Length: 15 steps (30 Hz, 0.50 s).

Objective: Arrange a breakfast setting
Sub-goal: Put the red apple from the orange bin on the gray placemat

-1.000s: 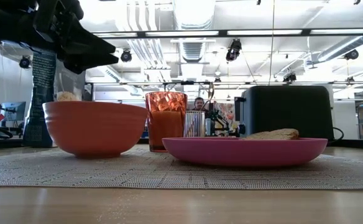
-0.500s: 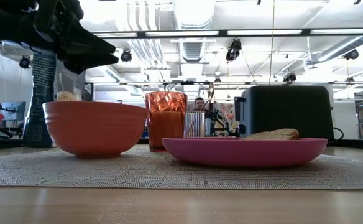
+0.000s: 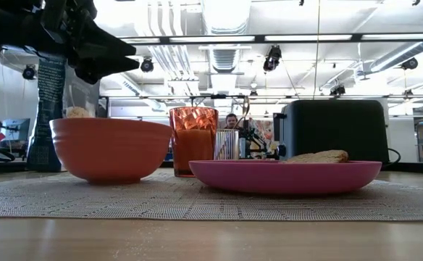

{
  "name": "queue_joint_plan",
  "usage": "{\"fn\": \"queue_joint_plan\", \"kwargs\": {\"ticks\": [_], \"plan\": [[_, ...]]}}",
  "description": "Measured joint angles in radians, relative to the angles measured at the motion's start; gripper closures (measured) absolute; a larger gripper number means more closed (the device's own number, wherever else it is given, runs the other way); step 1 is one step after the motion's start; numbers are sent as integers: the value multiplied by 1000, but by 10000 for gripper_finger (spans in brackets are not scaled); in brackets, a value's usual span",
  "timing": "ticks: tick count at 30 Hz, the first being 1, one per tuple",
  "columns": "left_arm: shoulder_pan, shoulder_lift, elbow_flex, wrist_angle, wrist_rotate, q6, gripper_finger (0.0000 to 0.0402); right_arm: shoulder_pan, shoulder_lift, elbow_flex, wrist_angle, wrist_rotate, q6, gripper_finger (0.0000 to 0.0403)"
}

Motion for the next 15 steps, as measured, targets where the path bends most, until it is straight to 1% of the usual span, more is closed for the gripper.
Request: {"fn": "queue_joint_plan", "kwargs": {"ticks": [6, 15], "plan": [[0, 0, 0, 4, 0, 0, 178, 0, -2, -6, 6, 9, -2, 148], [0, 0, 0, 4, 0, 0, 178, 0, 0, -6, 6, 24, -5, 202]]}}
